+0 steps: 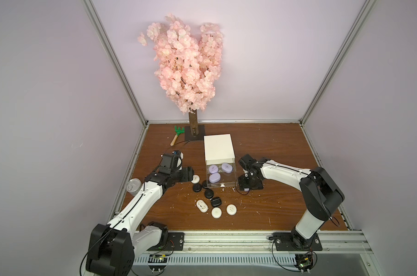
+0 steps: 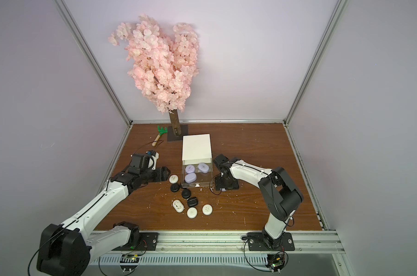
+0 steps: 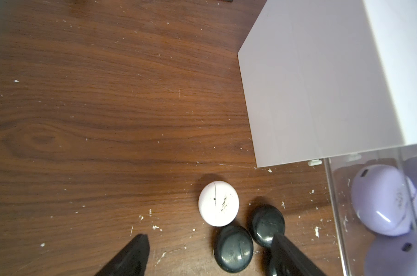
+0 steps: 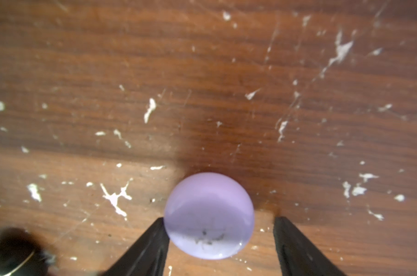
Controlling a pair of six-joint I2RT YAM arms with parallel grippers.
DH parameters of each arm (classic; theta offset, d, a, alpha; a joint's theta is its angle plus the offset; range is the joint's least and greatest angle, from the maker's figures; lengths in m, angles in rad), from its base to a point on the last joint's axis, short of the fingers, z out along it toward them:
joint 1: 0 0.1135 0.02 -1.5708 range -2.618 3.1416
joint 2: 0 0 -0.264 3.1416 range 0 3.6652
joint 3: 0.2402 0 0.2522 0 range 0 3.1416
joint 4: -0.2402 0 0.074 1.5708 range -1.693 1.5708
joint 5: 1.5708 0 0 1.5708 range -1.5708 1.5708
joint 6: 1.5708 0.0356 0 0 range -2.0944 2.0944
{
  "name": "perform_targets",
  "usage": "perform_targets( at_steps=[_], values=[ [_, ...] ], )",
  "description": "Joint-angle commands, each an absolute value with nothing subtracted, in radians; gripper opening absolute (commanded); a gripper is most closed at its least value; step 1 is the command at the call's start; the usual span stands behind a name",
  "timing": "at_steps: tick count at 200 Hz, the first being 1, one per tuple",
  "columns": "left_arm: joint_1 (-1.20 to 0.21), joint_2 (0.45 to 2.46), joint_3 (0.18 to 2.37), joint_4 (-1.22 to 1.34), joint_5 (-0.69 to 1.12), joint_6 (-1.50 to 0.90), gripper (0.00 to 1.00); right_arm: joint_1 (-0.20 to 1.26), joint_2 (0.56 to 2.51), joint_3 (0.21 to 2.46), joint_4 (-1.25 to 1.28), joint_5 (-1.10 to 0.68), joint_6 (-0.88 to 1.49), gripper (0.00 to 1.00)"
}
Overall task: Put the bluetooth earphones in the drawer according to color
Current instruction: Pick up the Bluetooth earphone from the center of the board.
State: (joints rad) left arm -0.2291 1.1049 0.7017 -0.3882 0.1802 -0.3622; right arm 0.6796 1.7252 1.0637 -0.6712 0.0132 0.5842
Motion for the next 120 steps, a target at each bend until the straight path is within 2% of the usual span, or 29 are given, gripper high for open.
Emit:
perform_targets(
  at_steps=[1,30,78,106,120],
  values=[
    [-0.22,1.093,0.696,-0.389,0.188,-0.351,0.85,0.683,1.735,1.096,-0.713,0.071,0.597,0.71],
    [-0.22,1.092,0.697,-0.39,0.189,-0.35,0.84,0.682,1.747,1.1,-0.711,0.067,0.594,0.57],
    [-0.219,1.093,0.695,-0.39,0.19,-0.35,0.84,0.683,1.756,1.1,-0.704,0.066,0.589,0.6],
    [-0.218,1.092,0.695,-0.389,0.19,-0.351,0.84,0.68,1.749,1.098,-0.713,0.079,0.585,0.54],
    [-0.218,1.092,0.695,-0.389,0.19,-0.351,0.85,0.68,1.733,1.104,-0.725,0.097,0.582,0.47]
  ],
)
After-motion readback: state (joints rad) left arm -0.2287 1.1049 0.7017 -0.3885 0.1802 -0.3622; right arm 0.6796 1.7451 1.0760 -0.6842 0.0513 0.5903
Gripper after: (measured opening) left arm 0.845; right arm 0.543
